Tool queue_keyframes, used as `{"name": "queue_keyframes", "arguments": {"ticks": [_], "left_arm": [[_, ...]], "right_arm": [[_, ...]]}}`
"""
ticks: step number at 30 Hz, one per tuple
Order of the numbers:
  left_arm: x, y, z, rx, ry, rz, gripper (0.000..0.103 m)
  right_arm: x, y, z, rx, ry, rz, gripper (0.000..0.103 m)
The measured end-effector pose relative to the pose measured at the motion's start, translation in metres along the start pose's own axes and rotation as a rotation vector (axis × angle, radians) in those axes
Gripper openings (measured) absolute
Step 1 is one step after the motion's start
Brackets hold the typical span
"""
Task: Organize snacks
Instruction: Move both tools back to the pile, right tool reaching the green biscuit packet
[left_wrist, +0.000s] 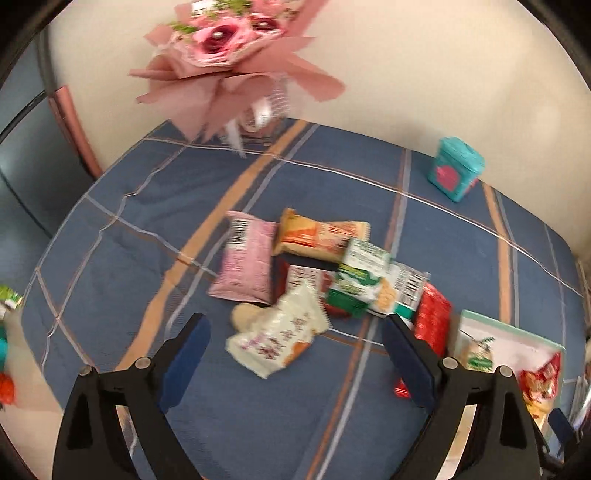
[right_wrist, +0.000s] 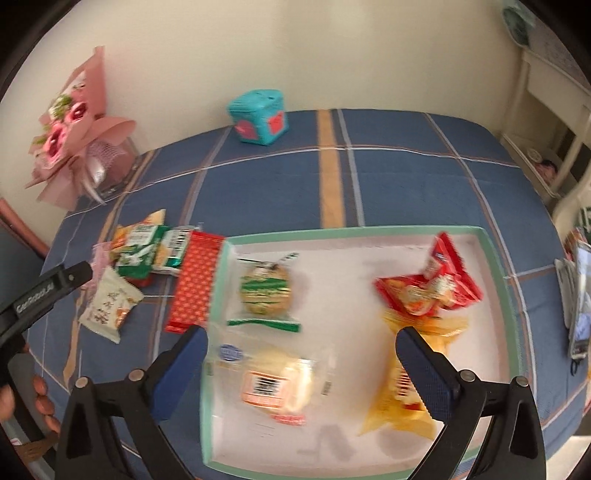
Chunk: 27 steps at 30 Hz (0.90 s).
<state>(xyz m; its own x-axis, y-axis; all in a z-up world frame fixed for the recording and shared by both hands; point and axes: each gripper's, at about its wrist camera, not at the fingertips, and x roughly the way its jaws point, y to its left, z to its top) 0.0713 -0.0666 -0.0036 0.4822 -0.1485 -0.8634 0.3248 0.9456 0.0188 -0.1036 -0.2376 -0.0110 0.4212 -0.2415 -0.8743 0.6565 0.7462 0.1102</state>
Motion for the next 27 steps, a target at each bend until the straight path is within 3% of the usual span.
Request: {"name": "queue_keyframes", "arguments": {"ticks": [9, 14, 17, 24, 27], "left_arm": [[0.006, 0.046, 0.009, -0.078, -0.029, -0.021, 0.094], [0.016, 0.075, 0.013, -0.115, -0.022, 0.019, 0.094], [0.021, 0.087, 0.014, -0.128, -0.023, 0.03, 0.099], [0.034, 0.086, 0.015, -0.115, 0.004, -0.027, 0.101], [0.04, 0.08, 0.014, -0.111, 0.048, -0.093, 0.101]], "right_arm": [[0.021, 0.053, -0.002, -0.018, -0.011, 0.113, 0.103], [0.03, 0.081, -0.004, -0.037, -0.013, 0.148, 0.103], [0.038, 0.095, -0.006, -0.059, 0.008, 0.173, 0.103], [0.052, 0.114, -0.007, -0.098, 0.04, 0.186, 0.103], [0.055, 0.115, -0.002, -0.082, 0.036, 0.19, 0.103]]}}
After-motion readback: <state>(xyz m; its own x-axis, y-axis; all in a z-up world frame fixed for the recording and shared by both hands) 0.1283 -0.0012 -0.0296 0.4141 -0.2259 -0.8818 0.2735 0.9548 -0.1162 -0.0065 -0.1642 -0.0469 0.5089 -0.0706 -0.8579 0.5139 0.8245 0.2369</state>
